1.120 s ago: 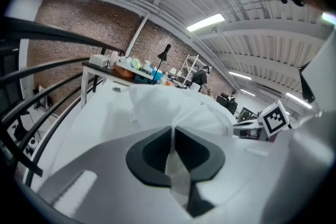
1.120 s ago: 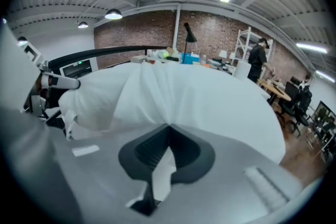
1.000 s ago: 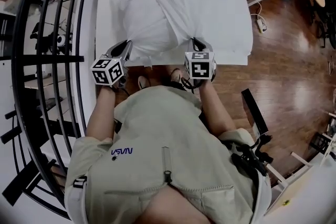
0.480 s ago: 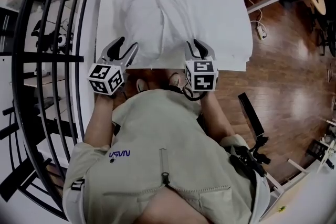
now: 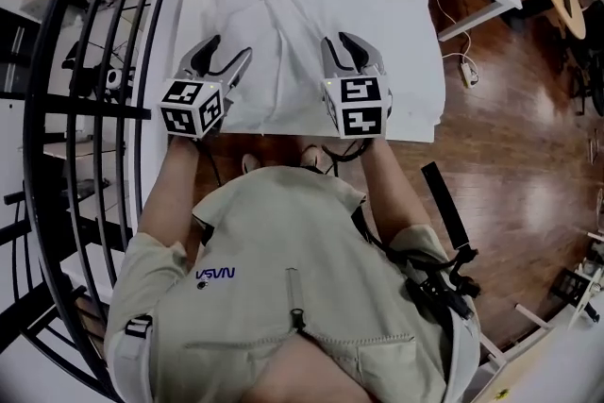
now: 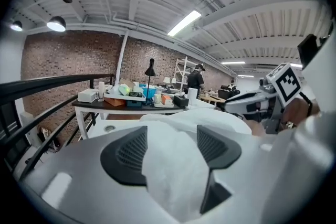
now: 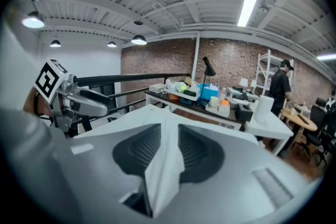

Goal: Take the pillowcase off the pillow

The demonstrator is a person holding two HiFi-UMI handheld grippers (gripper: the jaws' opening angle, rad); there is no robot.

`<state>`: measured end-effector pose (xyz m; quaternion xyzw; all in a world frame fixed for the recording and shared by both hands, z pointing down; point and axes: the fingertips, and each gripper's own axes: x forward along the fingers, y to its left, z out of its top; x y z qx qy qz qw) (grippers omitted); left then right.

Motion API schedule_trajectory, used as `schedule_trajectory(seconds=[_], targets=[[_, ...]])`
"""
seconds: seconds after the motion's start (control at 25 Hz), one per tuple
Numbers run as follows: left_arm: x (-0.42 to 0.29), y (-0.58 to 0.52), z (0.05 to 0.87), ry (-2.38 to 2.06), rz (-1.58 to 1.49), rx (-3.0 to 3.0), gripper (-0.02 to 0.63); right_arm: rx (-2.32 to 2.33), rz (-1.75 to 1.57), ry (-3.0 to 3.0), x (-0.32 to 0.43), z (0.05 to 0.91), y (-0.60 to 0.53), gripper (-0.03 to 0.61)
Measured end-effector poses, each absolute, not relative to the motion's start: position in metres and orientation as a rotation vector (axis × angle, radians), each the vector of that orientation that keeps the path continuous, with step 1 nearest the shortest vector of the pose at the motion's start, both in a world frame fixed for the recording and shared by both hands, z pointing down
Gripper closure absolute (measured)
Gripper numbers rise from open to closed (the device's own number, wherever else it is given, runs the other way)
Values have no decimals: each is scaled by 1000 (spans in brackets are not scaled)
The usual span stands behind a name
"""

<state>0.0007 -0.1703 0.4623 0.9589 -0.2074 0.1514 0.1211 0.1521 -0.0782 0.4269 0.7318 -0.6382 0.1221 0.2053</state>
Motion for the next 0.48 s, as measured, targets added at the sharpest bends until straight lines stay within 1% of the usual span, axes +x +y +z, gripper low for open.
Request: schedule_trajectory(seconds=[0.24, 0.48], targets=[[32, -173, 457, -679, 508, 2845, 299, 1980, 316, -1881, 161, 415, -112, 476], [41, -198, 451, -794, 473, 2855, 301, 1943, 370, -1899, 170, 426, -138, 476]])
